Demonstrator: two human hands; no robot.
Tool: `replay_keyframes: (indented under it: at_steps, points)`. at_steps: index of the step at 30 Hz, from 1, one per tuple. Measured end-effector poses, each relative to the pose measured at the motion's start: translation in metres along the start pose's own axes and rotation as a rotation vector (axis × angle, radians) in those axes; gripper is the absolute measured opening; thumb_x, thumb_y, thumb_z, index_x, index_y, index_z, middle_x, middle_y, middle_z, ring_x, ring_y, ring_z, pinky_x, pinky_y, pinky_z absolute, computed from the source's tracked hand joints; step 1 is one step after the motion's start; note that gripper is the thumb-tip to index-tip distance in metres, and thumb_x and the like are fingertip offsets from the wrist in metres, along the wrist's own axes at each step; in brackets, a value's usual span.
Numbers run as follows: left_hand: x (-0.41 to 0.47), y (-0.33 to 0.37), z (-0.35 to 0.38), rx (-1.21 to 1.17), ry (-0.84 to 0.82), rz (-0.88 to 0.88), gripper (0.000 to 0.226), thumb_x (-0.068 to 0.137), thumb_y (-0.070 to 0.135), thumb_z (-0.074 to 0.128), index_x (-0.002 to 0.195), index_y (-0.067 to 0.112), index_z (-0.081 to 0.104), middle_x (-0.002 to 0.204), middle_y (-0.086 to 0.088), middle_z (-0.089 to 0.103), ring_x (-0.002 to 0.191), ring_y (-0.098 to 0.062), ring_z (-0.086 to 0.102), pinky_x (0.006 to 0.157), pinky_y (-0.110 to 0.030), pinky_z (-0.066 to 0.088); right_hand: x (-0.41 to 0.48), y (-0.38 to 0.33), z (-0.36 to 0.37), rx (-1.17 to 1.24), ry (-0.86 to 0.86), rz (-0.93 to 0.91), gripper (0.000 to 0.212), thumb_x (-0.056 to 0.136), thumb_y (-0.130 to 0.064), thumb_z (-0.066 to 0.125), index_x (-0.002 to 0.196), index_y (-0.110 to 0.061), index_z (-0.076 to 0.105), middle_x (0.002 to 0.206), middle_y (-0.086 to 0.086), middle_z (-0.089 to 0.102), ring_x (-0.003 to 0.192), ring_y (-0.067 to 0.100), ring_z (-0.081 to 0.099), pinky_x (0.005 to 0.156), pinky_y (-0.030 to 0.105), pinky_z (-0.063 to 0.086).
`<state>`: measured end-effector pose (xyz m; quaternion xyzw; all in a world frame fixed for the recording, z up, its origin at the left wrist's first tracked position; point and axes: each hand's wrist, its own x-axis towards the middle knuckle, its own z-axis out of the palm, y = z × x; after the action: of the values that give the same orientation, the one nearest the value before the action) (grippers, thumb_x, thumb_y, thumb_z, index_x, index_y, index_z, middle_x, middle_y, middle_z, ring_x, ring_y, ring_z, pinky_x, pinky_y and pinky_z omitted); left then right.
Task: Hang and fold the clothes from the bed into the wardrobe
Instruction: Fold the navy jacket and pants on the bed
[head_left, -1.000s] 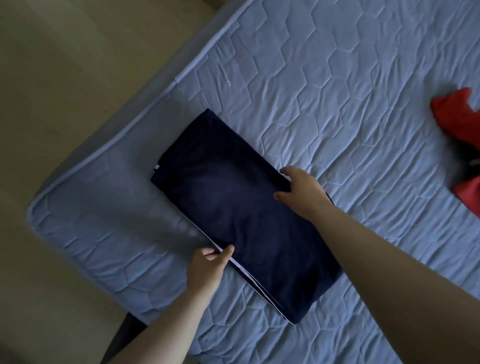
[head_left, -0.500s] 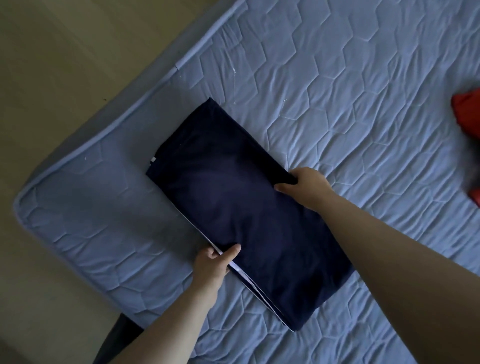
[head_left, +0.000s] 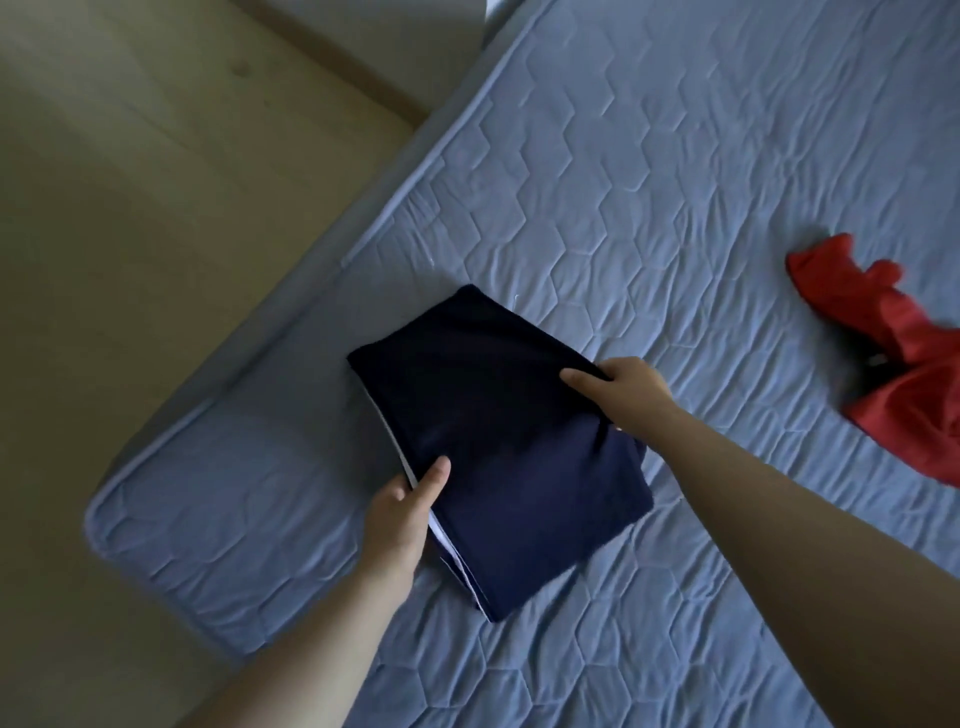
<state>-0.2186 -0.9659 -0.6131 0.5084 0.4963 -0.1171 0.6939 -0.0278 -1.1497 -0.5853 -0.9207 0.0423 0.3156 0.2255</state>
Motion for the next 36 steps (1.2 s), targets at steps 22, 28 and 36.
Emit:
replay_keyframes:
  at_steps: [22,28,36]
  points:
    - [0.013,0.005,-0.016,0.599,-0.297,0.225,0.020,0.084,0.014,0.070,0.098,0.028,0.064,0.095,0.008,0.068,0.093,-0.012,0.063,0.076,-0.023,0.050,-0.119,0.105,0.085,0.809,0.100,0.410,0.022,0.086,-0.040,0.067,0.086,-0.018,0.067,0.099,0.011,0.069,0.090,0.022,0.066,0.089,0.045,0.055]
    - [0.008,-0.070,-0.065,0.674,-0.402,0.030,0.010,0.084,0.042,0.068,0.092,0.045,0.063,0.094,0.026,0.067,0.089,0.009,0.061,0.071,-0.010,0.045,-0.173,0.142,0.179,0.682,-0.103,0.531,0.037,0.087,-0.040,0.066,0.109,-0.010,0.063,0.104,0.007,0.068,0.100,0.021,0.062,0.091,0.038,0.050]
    - [0.040,-0.048,-0.043,0.747,-0.261,0.192,0.034,0.077,0.050,0.070,0.105,0.031,0.062,0.102,0.015,0.066,0.094,-0.004,0.061,0.078,-0.022,0.047,-0.144,0.133,0.158,0.472,-0.007,0.384,0.059,0.080,-0.050,0.070,0.125,-0.015,0.057,0.111,0.002,0.065,0.104,0.021,0.062,0.089,0.038,0.051]
